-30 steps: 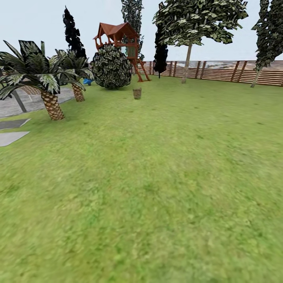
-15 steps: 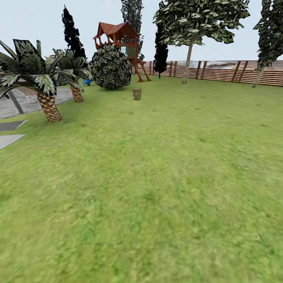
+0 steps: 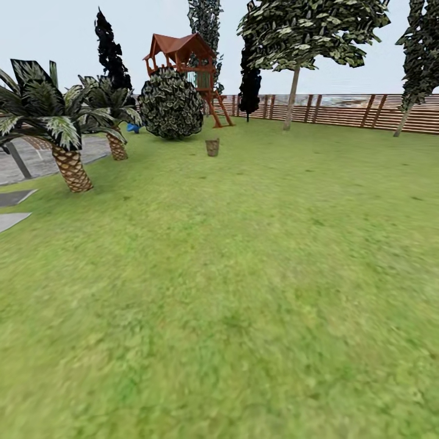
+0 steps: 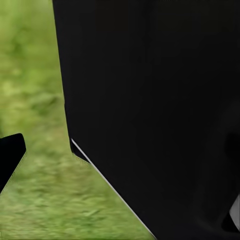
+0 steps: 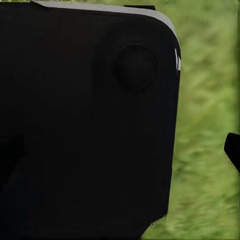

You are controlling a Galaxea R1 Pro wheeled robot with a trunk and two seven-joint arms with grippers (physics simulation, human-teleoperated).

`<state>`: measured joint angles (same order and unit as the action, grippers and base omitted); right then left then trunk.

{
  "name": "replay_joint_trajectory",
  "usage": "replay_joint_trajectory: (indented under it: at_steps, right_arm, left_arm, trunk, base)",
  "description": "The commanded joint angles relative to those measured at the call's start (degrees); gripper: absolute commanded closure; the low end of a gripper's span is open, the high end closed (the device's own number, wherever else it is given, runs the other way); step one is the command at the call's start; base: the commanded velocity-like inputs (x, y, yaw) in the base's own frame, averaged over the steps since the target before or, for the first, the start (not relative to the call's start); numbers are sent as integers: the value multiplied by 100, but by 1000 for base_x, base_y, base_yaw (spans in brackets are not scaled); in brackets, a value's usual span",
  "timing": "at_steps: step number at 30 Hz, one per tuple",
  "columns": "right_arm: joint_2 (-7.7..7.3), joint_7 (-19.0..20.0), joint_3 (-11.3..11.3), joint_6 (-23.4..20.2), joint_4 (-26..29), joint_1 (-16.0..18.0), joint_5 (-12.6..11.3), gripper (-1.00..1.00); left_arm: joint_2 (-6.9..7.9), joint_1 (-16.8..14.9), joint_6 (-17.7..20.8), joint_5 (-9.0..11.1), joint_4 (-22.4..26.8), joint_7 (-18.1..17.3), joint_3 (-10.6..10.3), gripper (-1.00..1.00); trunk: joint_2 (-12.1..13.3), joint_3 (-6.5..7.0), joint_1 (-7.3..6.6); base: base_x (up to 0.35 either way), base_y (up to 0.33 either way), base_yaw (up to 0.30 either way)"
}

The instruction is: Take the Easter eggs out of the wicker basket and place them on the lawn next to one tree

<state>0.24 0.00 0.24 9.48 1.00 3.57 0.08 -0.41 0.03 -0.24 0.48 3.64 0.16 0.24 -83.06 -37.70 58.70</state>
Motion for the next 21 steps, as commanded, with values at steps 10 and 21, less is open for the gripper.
replay_joint_trajectory:
  at_steps: [10, 21]
  right_arm:
    - [2, 0, 10, 19, 14, 3, 19, -100]
    - [-5, 0, 15, 19, 12, 3, 18, -100]
  left_arm:
    - [-3, -1, -3, 5, 5, 2, 2, -100]
    - [-3, 0, -3, 5, 5, 2, 2, -100]
  trunk:
    - [-2, -4, 3]
    - [-2, -4, 3]
  base:
    - [340, 0, 0]
    - [340, 0, 0]
